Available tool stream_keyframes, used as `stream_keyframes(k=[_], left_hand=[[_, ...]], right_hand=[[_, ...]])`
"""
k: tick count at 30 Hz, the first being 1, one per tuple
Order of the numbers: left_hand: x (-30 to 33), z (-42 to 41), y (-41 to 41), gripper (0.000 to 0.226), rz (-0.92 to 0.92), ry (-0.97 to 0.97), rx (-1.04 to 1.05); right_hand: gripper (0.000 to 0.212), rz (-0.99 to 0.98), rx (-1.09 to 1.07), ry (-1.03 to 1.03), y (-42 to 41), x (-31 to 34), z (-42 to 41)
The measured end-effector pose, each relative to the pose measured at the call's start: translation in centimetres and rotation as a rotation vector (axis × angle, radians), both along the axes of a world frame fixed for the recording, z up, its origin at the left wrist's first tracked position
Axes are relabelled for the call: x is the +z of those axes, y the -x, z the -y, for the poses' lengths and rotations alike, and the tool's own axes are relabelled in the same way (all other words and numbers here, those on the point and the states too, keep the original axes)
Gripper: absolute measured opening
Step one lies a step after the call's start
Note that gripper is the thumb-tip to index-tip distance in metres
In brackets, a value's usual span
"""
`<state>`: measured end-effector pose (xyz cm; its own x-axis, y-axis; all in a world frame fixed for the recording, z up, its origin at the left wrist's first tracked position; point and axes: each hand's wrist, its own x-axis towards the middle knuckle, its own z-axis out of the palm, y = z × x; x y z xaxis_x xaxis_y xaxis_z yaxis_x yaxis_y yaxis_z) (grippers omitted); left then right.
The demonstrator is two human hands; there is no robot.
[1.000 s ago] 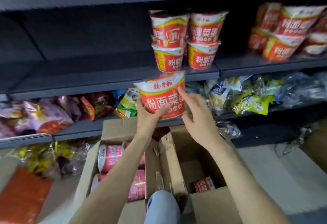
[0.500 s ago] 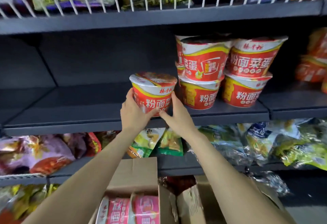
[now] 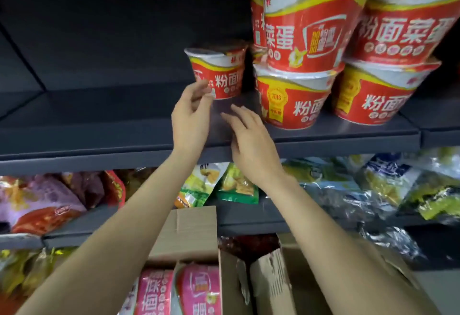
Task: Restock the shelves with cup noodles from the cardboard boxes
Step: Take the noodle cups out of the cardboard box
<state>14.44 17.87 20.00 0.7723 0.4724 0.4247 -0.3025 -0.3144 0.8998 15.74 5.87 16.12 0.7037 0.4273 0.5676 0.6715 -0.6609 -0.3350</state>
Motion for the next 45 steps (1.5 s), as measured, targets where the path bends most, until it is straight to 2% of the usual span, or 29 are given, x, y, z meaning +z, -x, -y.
stream_keyframes(k=[3,6,8,9,12,14,16,18,21,23,26,29,34,40,45], left_hand=[[-4.0,3.9,6.9,0.019,0.163,-0.057,-0.055],[-9.9,7.7,11.9,0.013,0.064,-0.131,-0.145],[-14.3,9.9,14.0,0.018,-0.135,-0.155,-0.216],[-16.6,10.8,14.6,0.028,-0.268,-0.204,-0.229],[-23.1,13.2,15.0,0.075,-0.798,-0.438,-0.24],[-25.7,14.7,14.2,0.094,-1.071,-0.478,-0.29],[-27.6,16.2,12.8,0.098,-1.185,-0.549,-0.291],[-29.0,17.4,11.1,0.084,-1.234,-0.595,-0.24],[-29.9,18.5,9.9,0.036,-1.191,-0.595,-0.18],[-29.6,19.7,11.1,0.026,-1.095,-0.595,-0.195],[-28.2,21.3,13.9,0.023,-0.969,-0.589,-0.232],[-26.1,21.2,15.8,0.024,-0.921,-0.54,-0.205],[-21.7,21.6,19.5,0.019,-0.788,-0.585,-0.268],[-16.8,22.7,21.2,0.012,-0.626,-0.728,-0.31],[-15.3,21.8,21.8,0.016,-0.611,-0.798,-0.294]], right_hand=[[0.038,0.147,0.004,-0.138,5.6,-3.4,4.8],[0.032,0.097,-0.066,-0.146,10.8,-7.8,10.8],[0.029,-0.033,-0.144,-0.126,13.4,-11.5,14.8],[0.027,-0.109,-0.187,-0.102,14.3,-13.6,16.6],[0.023,-0.283,-0.318,0.038,15.9,-19.5,21.2],[0.022,-0.377,-0.375,0.13,16.0,-22.8,23.3],[0.025,-0.482,-0.422,0.188,15.8,-25.4,24.8],[0.026,-0.566,-0.432,0.237,15.5,-27.4,25.7],[0.032,-0.663,-0.417,0.312,15.6,-29.3,26.8],[0.037,-0.708,-0.435,0.337,16.1,-30.0,27.4],[0.044,-0.791,-0.486,0.405,17.7,-30.5,28.5],[0.056,-0.929,-0.464,0.529,19.9,-31.0,30.1],[0.076,-1.01,-0.316,0.874,22.5,-31.6,31.7],[0.098,-0.955,-0.146,1.282,24.3,-33.1,30.2],[0.097,-0.879,-0.149,1.326,23.7,-34.3,28.8]])
